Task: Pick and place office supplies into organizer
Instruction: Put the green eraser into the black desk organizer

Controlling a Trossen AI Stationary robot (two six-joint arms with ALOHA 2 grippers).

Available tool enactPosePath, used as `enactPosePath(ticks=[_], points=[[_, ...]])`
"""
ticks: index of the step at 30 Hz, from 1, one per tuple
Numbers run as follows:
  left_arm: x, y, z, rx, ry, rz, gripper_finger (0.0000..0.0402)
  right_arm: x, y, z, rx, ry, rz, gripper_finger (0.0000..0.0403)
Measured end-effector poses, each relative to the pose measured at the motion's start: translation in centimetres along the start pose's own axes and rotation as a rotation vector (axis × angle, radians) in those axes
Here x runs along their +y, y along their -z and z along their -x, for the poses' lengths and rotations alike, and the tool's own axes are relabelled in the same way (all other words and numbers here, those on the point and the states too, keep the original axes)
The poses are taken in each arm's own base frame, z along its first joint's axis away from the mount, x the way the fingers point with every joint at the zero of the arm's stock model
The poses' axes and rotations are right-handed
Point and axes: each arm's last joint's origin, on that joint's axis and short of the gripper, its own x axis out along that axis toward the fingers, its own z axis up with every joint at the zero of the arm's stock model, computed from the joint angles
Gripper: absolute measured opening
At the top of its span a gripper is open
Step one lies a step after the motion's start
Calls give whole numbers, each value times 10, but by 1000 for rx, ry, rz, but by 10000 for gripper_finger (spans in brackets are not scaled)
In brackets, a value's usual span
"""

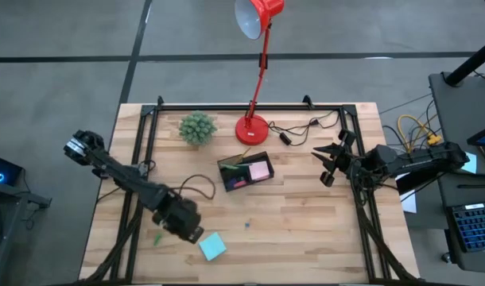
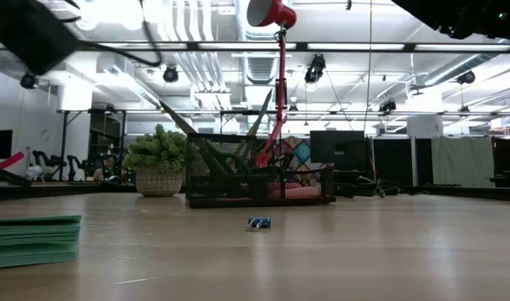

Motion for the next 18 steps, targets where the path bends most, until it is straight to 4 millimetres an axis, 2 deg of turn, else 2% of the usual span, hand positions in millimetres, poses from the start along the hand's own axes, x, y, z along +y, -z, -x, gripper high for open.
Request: enactPosePath(ticks=[10, 18], points=[[29, 42, -29, -46, -299, 233, 150, 0, 0, 0, 0, 0, 0, 52], [42, 54, -42, -130, -349, 268, 150, 0, 0, 0, 0, 0, 0, 52]])
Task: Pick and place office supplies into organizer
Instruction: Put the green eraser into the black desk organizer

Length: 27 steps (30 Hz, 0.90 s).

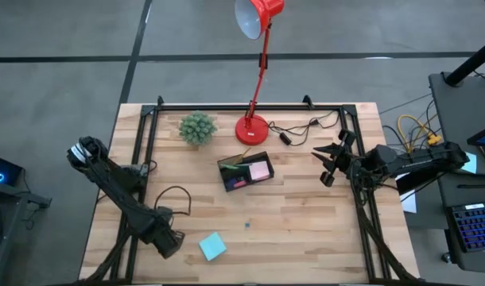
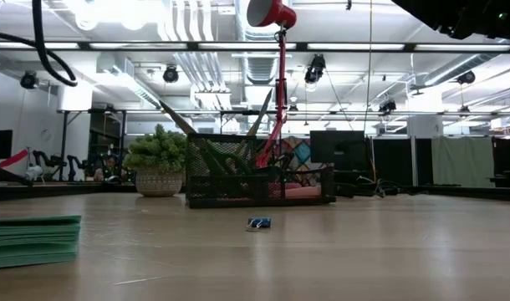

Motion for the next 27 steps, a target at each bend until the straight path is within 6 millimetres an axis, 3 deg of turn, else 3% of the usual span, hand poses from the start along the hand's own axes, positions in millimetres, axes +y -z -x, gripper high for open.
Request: enactPosePath(ticks=[9, 17, 27], points=[[11, -8, -18, -24, -55, 9, 150, 0, 0, 0, 0, 0, 0, 52], [10, -11, -35, 34, 24, -24, 150, 0, 0, 0, 0, 0, 0, 52], [18, -17, -44, 41, -11, -88, 144, 0, 0, 0, 0, 0, 0, 52]])
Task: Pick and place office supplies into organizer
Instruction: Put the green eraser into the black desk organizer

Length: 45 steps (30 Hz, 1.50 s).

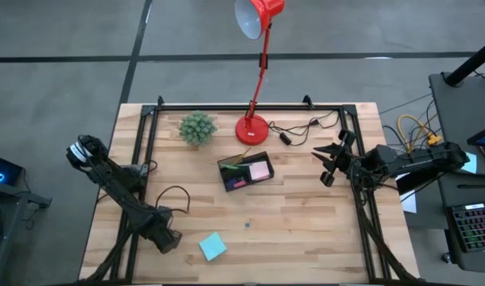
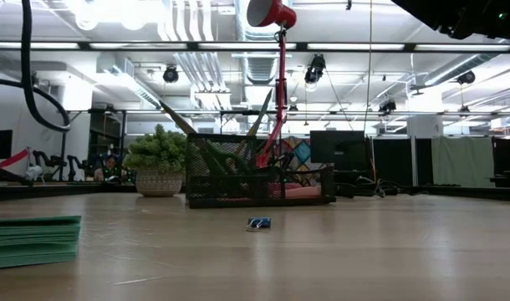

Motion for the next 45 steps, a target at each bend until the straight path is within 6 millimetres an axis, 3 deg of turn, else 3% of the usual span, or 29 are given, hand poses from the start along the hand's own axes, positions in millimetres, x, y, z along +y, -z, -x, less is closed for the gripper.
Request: enactPosePath(ticks=[4, 10, 24, 31, 36, 41, 45], points=[[0, 0, 0, 4, 3, -27, 106, 0, 0, 0, 0, 0, 0, 52], [0, 1, 1, 12, -2, -81, 14, 0, 0, 0, 0, 0, 0, 52], [-5, 3, 15, -39, 124, -301, 4, 0, 0, 0, 0, 0, 8, 52], [-13, -6, 31, -385, 307, -470, 3, 0, 0, 0, 0, 0, 15, 52], [-26, -25, 42, -673, 383, -500, 3, 0, 0, 0, 0, 0, 15, 52], [-53, -49, 57, -1008, 426, -641, 2, 0, 0, 0, -1, 1, 15, 52], [-77, -72, 70, -1164, 447, -742, 2, 0, 0, 0, -1, 1, 15, 52]])
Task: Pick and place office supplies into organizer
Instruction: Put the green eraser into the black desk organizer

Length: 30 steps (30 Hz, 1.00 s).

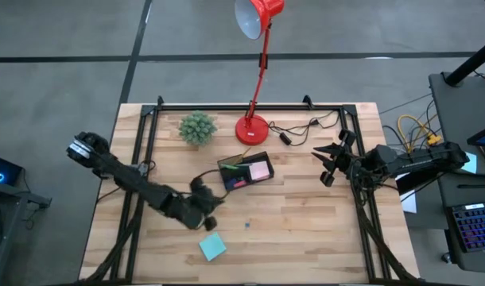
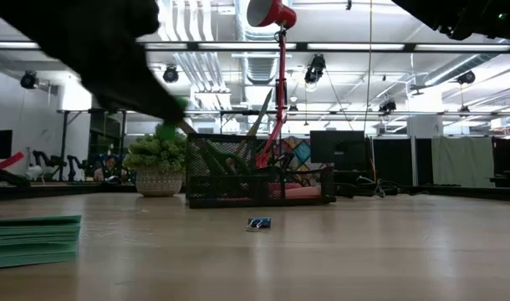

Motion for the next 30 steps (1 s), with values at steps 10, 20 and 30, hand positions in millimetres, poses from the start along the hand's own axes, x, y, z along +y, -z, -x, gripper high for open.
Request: enactPosePath(ticks=[10, 20, 30], points=[[22, -9, -54, -36, -138, -143, 2, 0, 0, 0, 0, 0, 0, 52], [27, -4, -66, -25, -201, -153, 3, 0, 0, 0, 1, 0, 1, 52], [27, -5, -66, -30, -201, -146, 79, 0, 0, 0, 1, 0, 1, 52]])
